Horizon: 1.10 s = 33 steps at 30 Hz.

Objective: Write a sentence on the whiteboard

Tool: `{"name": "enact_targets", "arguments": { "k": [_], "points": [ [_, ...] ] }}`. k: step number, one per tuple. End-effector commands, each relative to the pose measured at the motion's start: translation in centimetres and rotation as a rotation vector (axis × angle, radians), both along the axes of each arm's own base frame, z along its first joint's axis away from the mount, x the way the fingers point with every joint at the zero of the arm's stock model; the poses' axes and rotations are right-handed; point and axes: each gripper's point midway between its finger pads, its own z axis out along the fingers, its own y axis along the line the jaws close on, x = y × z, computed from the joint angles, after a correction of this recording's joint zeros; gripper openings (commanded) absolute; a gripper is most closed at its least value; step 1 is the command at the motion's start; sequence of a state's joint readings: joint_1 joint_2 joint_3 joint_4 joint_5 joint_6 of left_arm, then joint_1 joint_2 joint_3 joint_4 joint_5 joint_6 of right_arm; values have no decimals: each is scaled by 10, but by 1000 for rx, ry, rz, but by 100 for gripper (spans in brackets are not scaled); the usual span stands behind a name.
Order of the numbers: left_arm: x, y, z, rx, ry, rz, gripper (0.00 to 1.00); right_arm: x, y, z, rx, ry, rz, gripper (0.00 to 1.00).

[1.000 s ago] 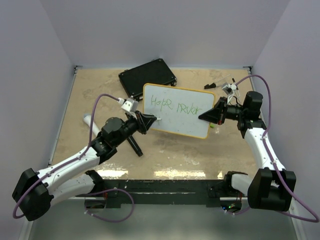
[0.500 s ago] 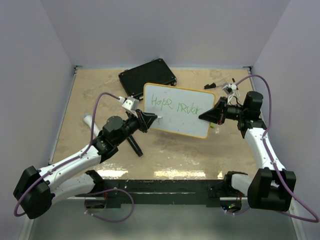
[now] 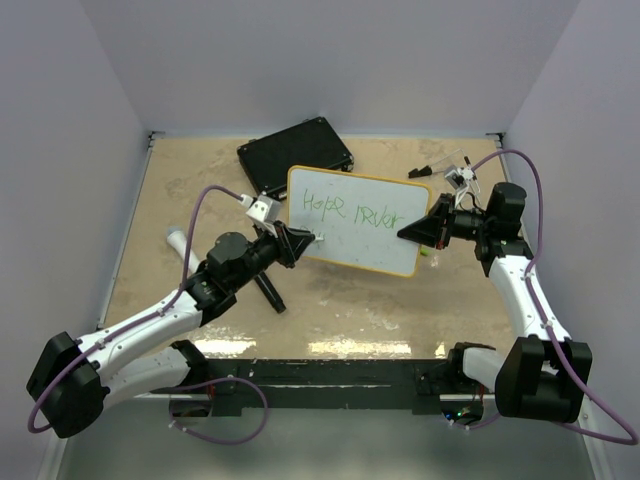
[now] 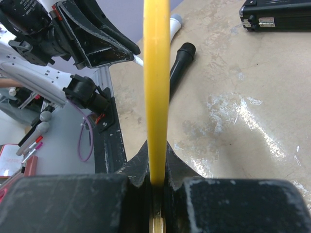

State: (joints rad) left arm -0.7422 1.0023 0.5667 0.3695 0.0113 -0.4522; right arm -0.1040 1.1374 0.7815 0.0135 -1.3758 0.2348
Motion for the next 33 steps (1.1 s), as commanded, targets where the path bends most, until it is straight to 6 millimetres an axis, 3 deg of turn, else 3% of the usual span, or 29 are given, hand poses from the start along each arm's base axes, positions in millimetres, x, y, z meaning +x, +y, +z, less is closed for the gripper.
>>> {"name": "enact_targets", "arguments": {
  "k": [1,8,17,28,33],
  "points": [
    [-4,-1,-8,25,5,-24,0,-10,3,19,13,-83,64,0],
    [-7,-1,-22,49,44,-37,0,-11,3,20,12,-88,64,0],
    [-9,-1,-25,52,52,-39,0,-10,3,20,12,-88,64,0],
    [10,-5,17,8,-33,8,0,-10,3,20,12,-90,65,0],
    [15,-10,25,6,-48,6,0,-11,3,20,13,-90,67,0]
  ]
}}
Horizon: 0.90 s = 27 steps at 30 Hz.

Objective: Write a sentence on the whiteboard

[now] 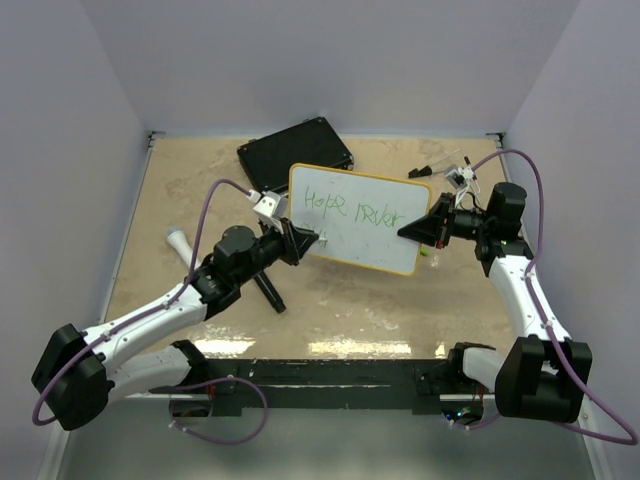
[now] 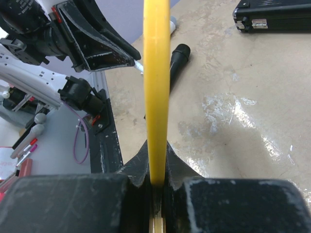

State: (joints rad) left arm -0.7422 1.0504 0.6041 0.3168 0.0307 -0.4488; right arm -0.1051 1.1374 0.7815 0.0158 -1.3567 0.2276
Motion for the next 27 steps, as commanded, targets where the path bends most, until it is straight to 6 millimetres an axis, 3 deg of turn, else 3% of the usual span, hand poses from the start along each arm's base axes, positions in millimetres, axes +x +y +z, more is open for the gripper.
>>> {"name": "enact_targets", "arguments": {
  "k": [1,11,22,27],
  "points": [
    [13,-4,38,-37,-97,23,0,-14,4,21,21,-79,86,0],
    [10,-16,42,-53,-100,-38,0,-14,4,20,21,-78,86,0],
    [0,-11,74,-128,-162,-48,0,-14,4,21,21,-78,83,0],
    [6,-13,70,-114,-151,-38,0,-15,4,21,21,-79,86,0]
  ]
}}
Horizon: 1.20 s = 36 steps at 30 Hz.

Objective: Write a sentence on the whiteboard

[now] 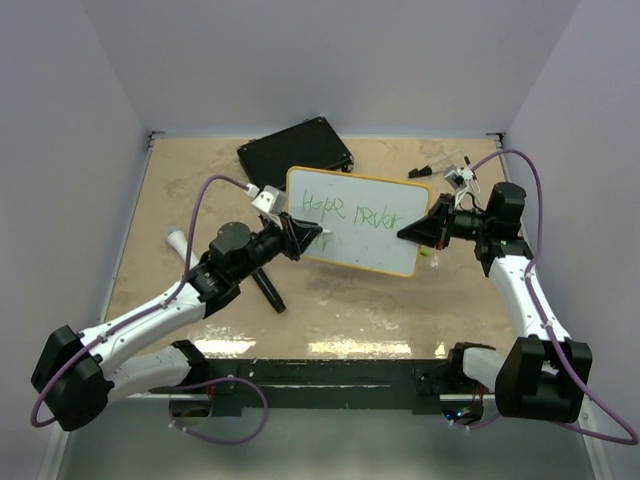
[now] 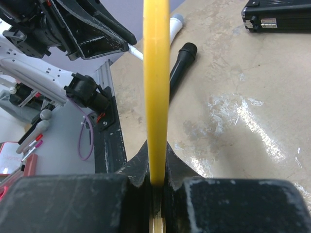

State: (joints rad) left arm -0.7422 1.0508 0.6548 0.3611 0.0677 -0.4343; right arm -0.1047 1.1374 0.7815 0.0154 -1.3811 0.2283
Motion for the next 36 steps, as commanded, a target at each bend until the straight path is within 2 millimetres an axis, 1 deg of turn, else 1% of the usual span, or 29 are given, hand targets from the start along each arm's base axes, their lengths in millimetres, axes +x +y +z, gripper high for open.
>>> {"name": "enact_targets", "arguments": {
  "k": [1,8,21,31,36],
  "points": [
    [5,-4,33,-56,-70,0,0,-11,3,19,13,-81,62,0],
    [8,-4,16,-10,-29,10,0,-10,3,19,13,-77,61,0],
    [-7,0,-27,46,70,-21,0,-10,3,19,13,-78,59,0],
    [-11,0,-42,63,107,-33,0,-10,3,19,12,-80,58,0],
    [-11,0,-43,63,112,-33,0,-10,3,20,13,-81,59,0]
  ]
}}
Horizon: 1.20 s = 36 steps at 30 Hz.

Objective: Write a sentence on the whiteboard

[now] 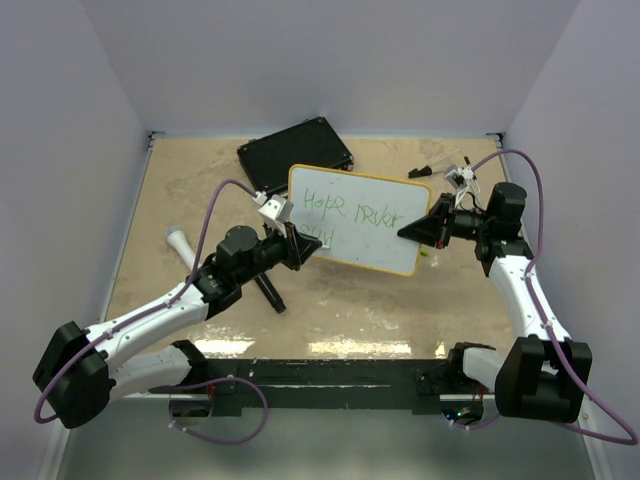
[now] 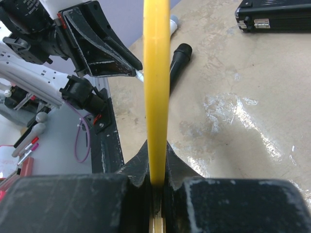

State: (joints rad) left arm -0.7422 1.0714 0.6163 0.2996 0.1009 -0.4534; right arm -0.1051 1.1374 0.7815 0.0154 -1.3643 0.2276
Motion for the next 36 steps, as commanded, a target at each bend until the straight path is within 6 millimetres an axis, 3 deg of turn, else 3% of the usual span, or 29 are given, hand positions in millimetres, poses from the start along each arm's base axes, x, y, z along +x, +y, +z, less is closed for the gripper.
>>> {"name": "enact_targets", "arguments": {
  "k": [1,13,25,36],
  "points": [
    [-1,1,0,-6,6,1,0,-13,4,21,18,-83,77,0],
    [3,0,8,-9,-7,12,0,-13,4,20,18,-80,77,0],
    [19,-5,43,-44,-76,48,0,-14,4,22,18,-83,77,0],
    [25,-17,49,-50,-84,19,0,-14,4,21,19,-84,80,0]
  ]
}}
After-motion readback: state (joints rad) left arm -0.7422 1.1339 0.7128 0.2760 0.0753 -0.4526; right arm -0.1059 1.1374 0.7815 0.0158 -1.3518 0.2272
